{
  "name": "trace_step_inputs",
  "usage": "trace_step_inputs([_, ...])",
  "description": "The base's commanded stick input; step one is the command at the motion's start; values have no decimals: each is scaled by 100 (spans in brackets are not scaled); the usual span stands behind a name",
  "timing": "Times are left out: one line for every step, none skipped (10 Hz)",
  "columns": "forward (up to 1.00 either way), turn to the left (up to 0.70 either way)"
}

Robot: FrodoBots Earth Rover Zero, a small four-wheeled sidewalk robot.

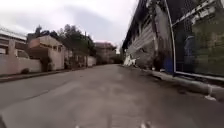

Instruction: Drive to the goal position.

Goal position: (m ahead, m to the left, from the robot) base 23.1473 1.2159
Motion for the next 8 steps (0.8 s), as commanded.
trace_step_inputs([100,0])
trace_step_inputs([100,0])
trace_step_inputs([100,0])
trace_step_inputs([100,0])
trace_step_inputs([100,0])
trace_step_inputs([100,0])
trace_step_inputs([100,0])
trace_step_inputs([100,0])
